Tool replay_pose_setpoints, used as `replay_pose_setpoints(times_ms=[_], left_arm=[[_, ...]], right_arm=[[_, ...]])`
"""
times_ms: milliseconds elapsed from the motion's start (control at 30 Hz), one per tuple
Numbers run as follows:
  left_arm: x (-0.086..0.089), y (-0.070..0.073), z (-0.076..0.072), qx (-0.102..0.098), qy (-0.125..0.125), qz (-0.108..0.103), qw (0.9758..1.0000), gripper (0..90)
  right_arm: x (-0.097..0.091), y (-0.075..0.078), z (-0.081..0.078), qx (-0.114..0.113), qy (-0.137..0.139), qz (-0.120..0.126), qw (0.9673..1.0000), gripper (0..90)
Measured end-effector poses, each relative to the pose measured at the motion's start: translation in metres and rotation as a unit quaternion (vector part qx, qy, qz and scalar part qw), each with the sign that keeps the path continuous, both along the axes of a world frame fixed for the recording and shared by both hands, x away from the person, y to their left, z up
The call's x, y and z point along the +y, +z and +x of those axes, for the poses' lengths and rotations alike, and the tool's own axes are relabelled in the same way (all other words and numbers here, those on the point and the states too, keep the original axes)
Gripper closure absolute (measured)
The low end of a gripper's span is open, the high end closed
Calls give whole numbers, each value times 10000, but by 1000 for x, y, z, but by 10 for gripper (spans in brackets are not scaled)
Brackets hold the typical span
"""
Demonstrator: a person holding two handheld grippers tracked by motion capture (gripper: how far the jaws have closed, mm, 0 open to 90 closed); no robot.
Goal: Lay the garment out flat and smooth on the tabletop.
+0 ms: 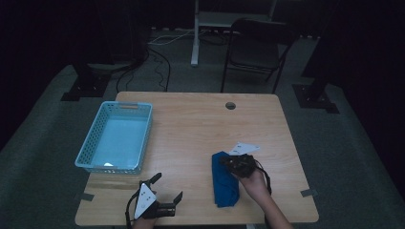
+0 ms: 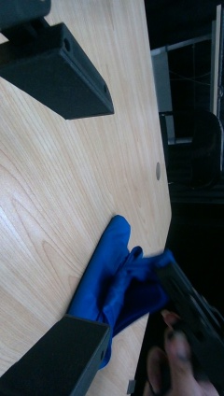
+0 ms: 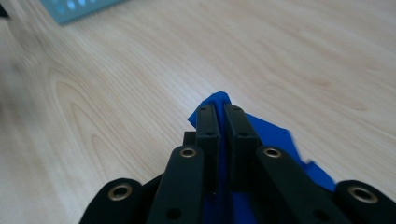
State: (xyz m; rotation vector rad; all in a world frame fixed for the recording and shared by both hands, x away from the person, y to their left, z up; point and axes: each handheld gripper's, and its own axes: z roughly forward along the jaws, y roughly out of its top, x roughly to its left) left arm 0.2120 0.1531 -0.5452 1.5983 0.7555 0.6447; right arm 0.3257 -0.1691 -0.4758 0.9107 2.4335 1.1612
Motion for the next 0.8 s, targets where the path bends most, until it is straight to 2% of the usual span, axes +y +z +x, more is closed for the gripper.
replay_pose_setpoints(times_ms=[200,333,433,567,733,800], left_arm=[[0,0,0,-4,24,-15,10000,1],[0,0,0,-16,32,5,10000,1],[0,0,-1,-25,36,-2,10000,0],[0,0,0,-14,4,25,10000,0],[-1,0,-1,-43,-7,52,10000,0],[-1,0,0,-17,-17,58,10000,0]], right_arm=[[-41,18,-14,-62,-223,382,9990,856],[-71,18,-24,-64,-446,535,9975,855],[-93,10,-32,-2,-623,696,9956,854],[-121,-5,-46,121,-880,764,9931,844],[-159,-35,-64,582,-1273,799,9869,805],[-171,-46,-71,709,-1431,731,9845,798]])
